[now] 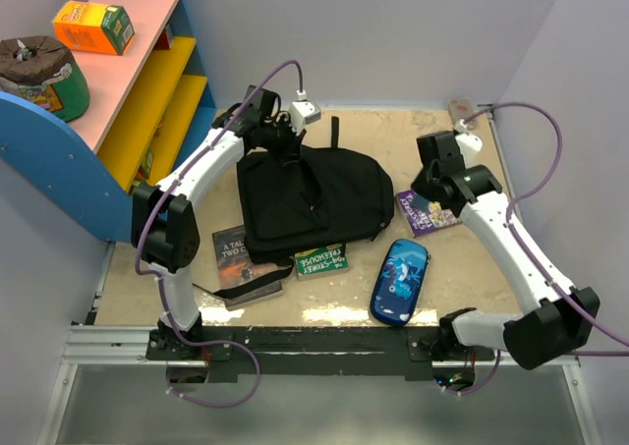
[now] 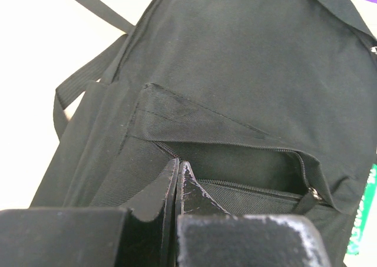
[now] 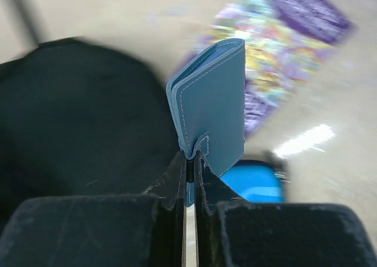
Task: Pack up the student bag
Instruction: Pick up the personal item from the center of the board, then place the personal item in the student bag, then zip the student bag at the center of the board.
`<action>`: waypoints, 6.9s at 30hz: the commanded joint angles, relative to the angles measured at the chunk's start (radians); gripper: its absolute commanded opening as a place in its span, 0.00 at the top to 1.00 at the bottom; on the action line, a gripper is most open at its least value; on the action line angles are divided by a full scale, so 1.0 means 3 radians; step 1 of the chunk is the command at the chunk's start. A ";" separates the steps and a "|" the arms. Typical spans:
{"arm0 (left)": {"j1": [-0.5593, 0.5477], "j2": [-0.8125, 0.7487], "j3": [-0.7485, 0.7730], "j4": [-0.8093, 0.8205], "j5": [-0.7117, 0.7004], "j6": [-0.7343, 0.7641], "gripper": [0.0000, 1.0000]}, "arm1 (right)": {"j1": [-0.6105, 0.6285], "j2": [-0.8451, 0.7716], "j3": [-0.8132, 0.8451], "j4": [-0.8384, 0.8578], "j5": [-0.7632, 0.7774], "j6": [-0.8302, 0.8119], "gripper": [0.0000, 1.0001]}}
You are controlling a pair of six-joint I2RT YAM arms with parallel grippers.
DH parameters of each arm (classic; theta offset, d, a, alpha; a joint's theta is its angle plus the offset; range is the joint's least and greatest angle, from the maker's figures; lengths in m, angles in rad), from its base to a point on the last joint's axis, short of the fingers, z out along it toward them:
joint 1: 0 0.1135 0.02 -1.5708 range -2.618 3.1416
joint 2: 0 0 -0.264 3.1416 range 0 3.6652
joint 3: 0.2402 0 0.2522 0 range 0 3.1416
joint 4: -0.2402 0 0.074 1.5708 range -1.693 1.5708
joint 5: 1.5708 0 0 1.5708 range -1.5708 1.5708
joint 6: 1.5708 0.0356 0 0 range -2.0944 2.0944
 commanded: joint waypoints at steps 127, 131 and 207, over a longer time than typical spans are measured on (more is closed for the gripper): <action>-0.0800 -0.0674 -0.1001 -0.0914 0.0299 0.0962 0.86 | 0.0955 0.0278 -0.1688 0.3437 -0.2457 -0.0773 0.32; -0.0805 -0.0699 -0.1041 -0.0761 0.0213 0.0870 0.72 | 0.0949 0.0318 -0.1653 0.3406 -0.2360 -0.0814 0.32; -0.0856 -0.0817 -0.1231 -0.0071 -0.0734 0.0420 1.00 | 0.1011 -0.0111 -0.2072 0.4040 -0.1996 -0.0752 0.46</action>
